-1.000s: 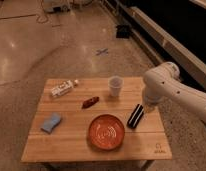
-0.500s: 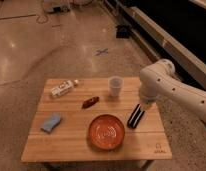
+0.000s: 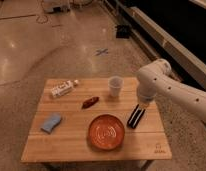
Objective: Drag the pepper across the table
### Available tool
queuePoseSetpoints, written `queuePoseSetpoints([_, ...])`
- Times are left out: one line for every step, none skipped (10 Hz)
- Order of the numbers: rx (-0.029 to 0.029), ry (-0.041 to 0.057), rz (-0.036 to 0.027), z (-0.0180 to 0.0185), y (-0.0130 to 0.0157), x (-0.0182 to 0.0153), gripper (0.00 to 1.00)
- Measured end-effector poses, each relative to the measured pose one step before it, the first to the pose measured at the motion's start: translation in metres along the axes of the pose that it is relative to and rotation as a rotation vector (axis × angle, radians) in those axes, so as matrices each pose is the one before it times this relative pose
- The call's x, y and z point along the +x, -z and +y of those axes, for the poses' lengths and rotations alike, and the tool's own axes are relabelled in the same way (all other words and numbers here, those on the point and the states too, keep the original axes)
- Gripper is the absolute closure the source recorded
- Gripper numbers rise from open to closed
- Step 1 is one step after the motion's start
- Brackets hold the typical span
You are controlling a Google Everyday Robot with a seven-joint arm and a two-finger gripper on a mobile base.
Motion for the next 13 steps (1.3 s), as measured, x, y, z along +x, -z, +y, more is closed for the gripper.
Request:
queuePoseSetpoints([0.00887, 0.01222, -0.00111, -0.00881, -0.00039, -0.00669, 0.59])
queuePoseSetpoints([0.00127, 0.02189, 0.00141, -0.01125, -0.00002, -0.00874, 0.59])
queuePoseSetpoints([0.00084, 0.00935, 0.00038, -0.00116, -0.00099, 0.00045, 0.59])
queuePoseSetpoints([-0.00391, -0.00576, 0.00445, 0.0027, 0.00125, 0.00381, 0.59])
queuePoseSetpoints([0.00033, 0.00761, 0.00053, 0.00466, -0.00037, -0.0053, 0.59])
queuePoseSetpoints([0.00181, 0.00461, -0.00214, 0.00304, 0.00105, -0.00455, 0.59])
queuePoseSetpoints([0.00335, -0.00155, 0.00005, -0.0012, -0.00049, -0.00422, 0.59])
queuePoseSetpoints([0.00497, 0.01678, -0.00756, -0.01166, -0.00183, -0.01286, 0.59])
queuePoseSetpoints([0.0054, 0.05404, 0.00026, -0.01005, -0.00173, -0.00098, 0.59])
queuePoseSetpoints([-0.00668, 0.03224, 0.00464, -0.00249, 0.00121, 0.00368, 0.59])
queuePoseSetpoints([-0.00312, -0.00182, 0.00008, 0.00124, 0.00155, 0.00082, 0.59])
queuePoseSetpoints([0.00649, -0.02426, 0.00098, 0.00094, -0.00213, -0.00073, 0.59])
queuePoseSetpoints([0.00498, -0.02239, 0.00057, -0.00017, 0.00001, -0.0029, 0.59])
